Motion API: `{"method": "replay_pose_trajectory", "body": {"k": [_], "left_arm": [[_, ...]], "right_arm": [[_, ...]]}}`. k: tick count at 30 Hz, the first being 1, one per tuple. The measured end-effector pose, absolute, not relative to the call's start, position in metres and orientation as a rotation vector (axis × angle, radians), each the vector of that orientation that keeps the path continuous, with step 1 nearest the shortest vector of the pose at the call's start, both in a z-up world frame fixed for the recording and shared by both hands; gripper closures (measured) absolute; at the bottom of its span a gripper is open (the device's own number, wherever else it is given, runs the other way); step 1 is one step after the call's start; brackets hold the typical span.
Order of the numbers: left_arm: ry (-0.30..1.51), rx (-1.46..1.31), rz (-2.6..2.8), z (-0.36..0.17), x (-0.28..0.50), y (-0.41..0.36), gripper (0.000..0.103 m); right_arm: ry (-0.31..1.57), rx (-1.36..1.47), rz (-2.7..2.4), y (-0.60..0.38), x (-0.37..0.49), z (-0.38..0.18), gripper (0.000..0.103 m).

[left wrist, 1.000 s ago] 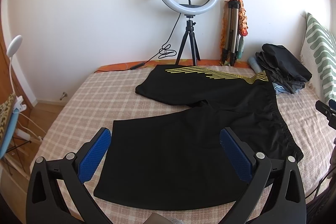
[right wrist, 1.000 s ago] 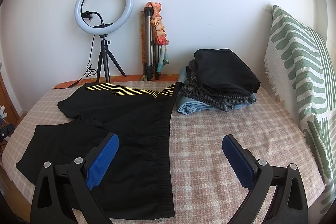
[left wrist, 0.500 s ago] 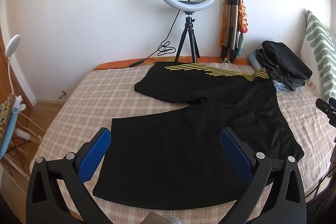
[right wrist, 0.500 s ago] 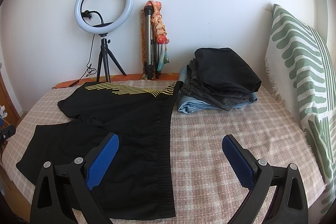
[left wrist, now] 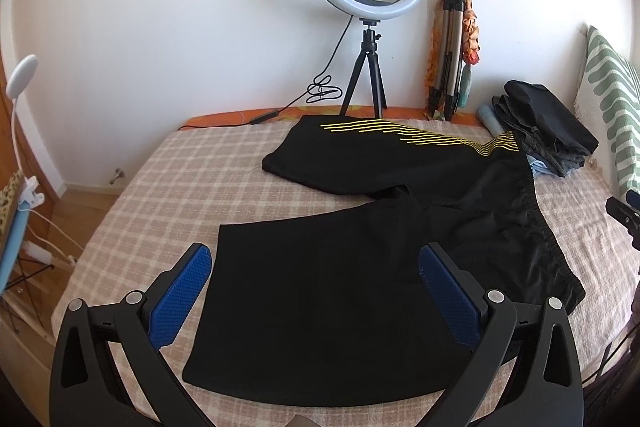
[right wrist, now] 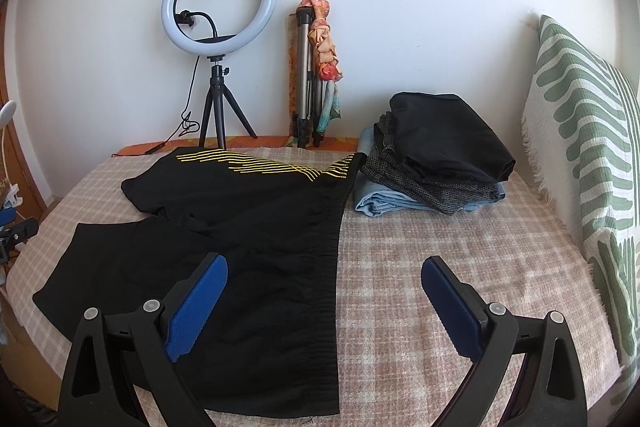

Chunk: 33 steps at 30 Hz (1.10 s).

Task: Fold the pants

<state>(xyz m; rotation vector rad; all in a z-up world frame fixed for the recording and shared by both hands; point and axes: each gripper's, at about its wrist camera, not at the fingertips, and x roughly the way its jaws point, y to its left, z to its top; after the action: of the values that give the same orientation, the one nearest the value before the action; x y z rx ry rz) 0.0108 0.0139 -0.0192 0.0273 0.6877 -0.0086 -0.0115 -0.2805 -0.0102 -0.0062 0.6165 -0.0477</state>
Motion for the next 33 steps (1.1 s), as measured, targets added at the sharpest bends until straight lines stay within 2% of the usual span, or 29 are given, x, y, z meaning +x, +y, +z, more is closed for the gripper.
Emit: {"method": "replay_pose_trajectory", "body": {"k": [10, 20, 23, 33], "left_arm": [[0.656, 0.02, -0.019, -0.016, 0.015, 0.025, 0.002], [0.676, -0.041, 0.003, -0.006, 0.024, 0.055, 0.017], [0.673, -0.086, 0.005, 0.003, 0.027, 0.068, 0.017], [0.684, -0.112, 0.014, 0.017, 0.06, 0.086, 0.017]], "right_arm": [[0.583, 0.011, 0.02, -0.278, -0.006, -0.009, 0.006], [0.631, 0.018, 0.098, -0.281, -0.002, -0.014, 0.016], [0.638, 0.03, 0.094, -0.286, 0.004, -0.011, 0.02], [0.613, 0.076, 0.158, -0.301, 0.037, 0.016, 0.02]]}}
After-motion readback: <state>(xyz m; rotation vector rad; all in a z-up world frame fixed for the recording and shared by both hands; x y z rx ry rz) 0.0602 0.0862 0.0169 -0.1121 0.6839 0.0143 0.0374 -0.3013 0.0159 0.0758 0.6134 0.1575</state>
